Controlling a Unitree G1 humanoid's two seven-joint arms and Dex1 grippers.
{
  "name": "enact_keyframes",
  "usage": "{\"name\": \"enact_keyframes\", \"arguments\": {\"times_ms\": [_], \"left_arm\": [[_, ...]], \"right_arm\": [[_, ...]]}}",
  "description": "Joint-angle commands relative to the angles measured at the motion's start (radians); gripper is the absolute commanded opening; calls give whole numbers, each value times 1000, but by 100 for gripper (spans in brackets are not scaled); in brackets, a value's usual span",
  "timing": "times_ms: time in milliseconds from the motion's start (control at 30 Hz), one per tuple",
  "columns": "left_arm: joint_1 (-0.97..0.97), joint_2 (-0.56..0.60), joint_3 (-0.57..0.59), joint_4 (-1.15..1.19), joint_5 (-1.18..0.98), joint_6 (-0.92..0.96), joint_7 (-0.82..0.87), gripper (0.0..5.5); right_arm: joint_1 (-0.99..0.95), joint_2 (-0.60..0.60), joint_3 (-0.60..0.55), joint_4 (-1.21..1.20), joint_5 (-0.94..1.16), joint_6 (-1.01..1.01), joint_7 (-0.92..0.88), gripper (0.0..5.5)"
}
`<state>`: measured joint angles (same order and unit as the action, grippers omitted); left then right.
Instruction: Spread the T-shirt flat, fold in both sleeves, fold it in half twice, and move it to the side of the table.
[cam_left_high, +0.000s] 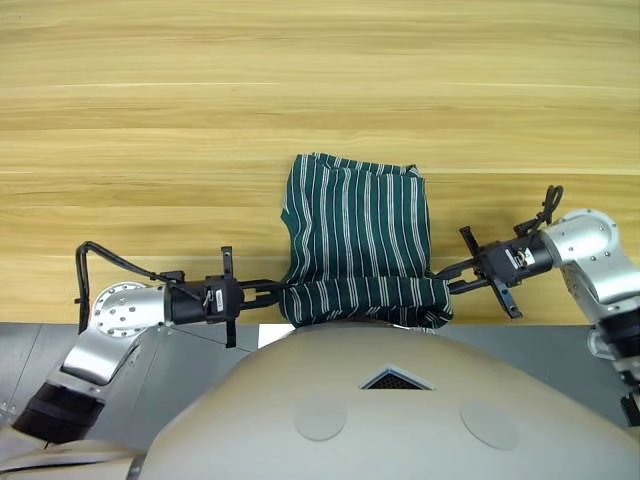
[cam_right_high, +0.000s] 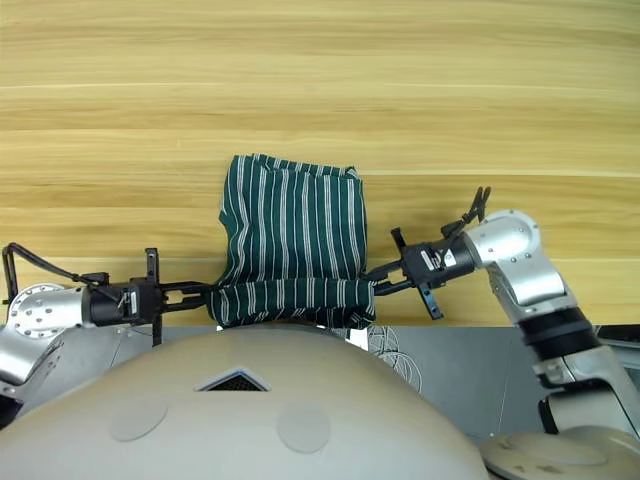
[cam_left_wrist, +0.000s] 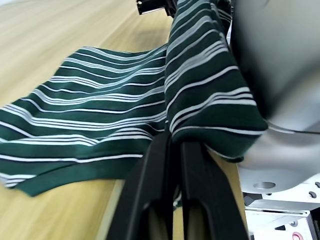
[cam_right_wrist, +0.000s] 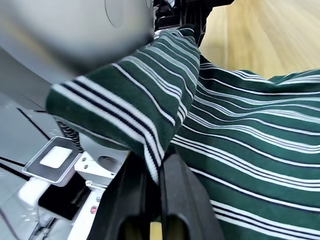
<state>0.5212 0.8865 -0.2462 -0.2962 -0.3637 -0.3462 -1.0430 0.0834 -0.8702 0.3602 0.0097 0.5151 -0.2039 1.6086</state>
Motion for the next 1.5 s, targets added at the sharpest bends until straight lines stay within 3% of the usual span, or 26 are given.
{"name": "enact_keyframes", "arguments": {"times_ms": [33,267,567,667,733,900,1133,1500], "left_arm": [[-142,-27,27,9,-91,108,-35,0],[-411,-127,40,130,-189,330,-80,0],[-636,-294,14,550,3,260,-104,0],[-647,-315,26,594,29,242,-105,0],[-649,-321,31,604,35,263,-110,0],[-655,-334,20,603,59,319,-106,95],[-635,-377,28,593,25,474,-109,218],[-718,-386,274,672,-212,826,-98,401]], "right_arm": [[-111,22,34,88,33,38,5,5],[-288,105,57,342,76,103,6,5],[-428,221,76,608,35,77,6,5],[-444,238,68,657,34,71,6,5],[-448,246,56,687,26,70,6,56],[-442,257,28,722,23,33,6,152],[-361,278,-125,675,-7,-109,-20,291],[-314,388,-252,565,-144,-241,-280,297]]}}
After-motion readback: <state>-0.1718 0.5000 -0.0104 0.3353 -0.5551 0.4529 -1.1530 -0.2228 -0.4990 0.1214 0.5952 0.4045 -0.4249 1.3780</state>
